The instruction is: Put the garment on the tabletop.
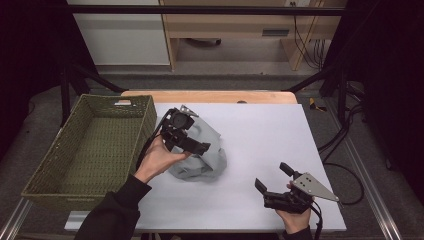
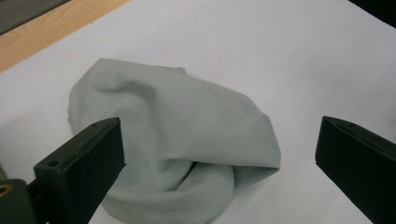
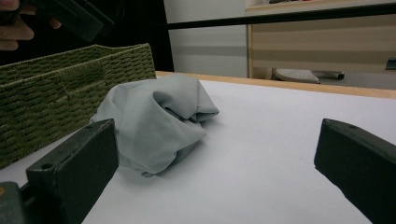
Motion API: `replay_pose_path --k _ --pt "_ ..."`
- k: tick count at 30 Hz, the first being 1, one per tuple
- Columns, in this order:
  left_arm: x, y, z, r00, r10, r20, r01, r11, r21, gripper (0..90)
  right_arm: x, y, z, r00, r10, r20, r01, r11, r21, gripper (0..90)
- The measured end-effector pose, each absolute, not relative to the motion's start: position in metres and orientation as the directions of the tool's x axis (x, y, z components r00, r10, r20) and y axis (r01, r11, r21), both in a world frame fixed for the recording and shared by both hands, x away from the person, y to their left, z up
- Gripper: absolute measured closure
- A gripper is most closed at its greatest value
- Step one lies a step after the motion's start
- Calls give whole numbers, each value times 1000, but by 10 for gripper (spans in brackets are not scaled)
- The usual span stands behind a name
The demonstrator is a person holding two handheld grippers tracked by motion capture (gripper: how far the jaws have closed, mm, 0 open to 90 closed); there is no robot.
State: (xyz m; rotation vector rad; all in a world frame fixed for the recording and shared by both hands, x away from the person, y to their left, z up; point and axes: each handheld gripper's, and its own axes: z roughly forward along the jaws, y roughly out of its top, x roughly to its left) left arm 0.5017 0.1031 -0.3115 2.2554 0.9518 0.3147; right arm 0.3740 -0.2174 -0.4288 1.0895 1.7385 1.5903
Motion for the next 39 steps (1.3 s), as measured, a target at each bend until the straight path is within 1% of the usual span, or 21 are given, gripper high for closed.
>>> replay_pose_path --k 4,5,6,9,16,19,24,29,33,36,39 --pt "485 108 -318 716 696 -47 517 -484 707 9 374 -217 -429 -529 838 132 205 -25 978 1" --pt "485 108 -318 716 696 -47 517 -484 707 12 374 -217 -429 -529 838 132 205 -25 978 1" --pt "478 112 -320 720 691 -60 498 -455 739 15 374 -217 -429 -526 839 139 210 -30 977 1" --pt "468 117 -325 721 689 -74 470 -407 783 16 374 -217 -429 -527 839 138 208 -30 978 1" --pt "449 130 -331 727 681 -84 414 -337 846 17 375 -218 -429 -530 837 134 207 -26 978 1" --pt "444 134 -333 731 676 -93 404 -319 857 19 375 -217 -429 -528 837 141 209 -32 977 1" --pt "431 145 -343 731 675 -95 358 -261 896 25 375 -218 -429 -532 836 136 207 -28 978 1" --pt "425 152 -352 734 670 -107 351 -240 905 30 375 -218 -429 -532 836 137 207 -29 978 1" --pt "417 164 -364 727 675 -126 336 -190 923 33 375 -218 -429 -533 835 138 208 -29 978 1" --pt "411 170 -369 716 688 -116 309 -164 937 33 375 -218 -430 -532 835 138 208 -29 978 1" --pt "405 177 -376 711 692 -122 303 -145 942 35 376 -218 -430 -530 837 136 204 -30 979 1"
